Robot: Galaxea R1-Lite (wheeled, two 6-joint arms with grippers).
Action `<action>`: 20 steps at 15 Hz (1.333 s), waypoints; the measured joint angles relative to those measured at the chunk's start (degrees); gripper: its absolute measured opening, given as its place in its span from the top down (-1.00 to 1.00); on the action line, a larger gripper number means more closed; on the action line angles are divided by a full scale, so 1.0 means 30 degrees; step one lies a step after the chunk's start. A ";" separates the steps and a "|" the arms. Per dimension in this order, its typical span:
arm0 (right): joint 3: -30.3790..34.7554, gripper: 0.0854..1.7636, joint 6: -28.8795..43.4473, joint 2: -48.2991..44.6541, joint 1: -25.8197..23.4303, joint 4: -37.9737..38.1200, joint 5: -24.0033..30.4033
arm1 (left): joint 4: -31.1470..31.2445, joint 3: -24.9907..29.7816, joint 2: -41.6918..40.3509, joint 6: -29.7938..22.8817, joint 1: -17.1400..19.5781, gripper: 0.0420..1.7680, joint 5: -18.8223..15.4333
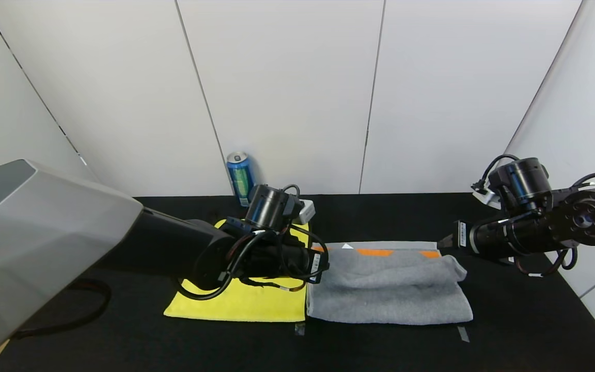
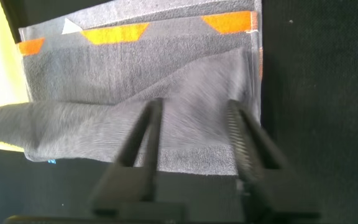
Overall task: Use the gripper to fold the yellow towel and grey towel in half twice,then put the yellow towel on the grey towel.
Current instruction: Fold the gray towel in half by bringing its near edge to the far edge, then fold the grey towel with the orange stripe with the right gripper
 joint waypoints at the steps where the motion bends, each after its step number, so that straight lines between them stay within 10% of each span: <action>1: -0.0061 -0.06 0.0000 0.0077 -0.0016 -0.0004 -0.0033 | -0.0008 -0.0118 0.0028 -0.0061 0.0093 0.09 0.0028; 8: 0.0167 -0.58 0.0073 -0.0349 -0.0232 -0.0825 -0.0171 | 0.0049 -0.0492 -0.0435 -0.0024 0.1077 -0.52 -0.0024; 20: 0.1057 -0.86 0.0439 -0.1772 0.3255 0.1942 0.2719 | 0.0402 0.0829 -0.3511 0.0073 0.0496 -0.85 -0.1292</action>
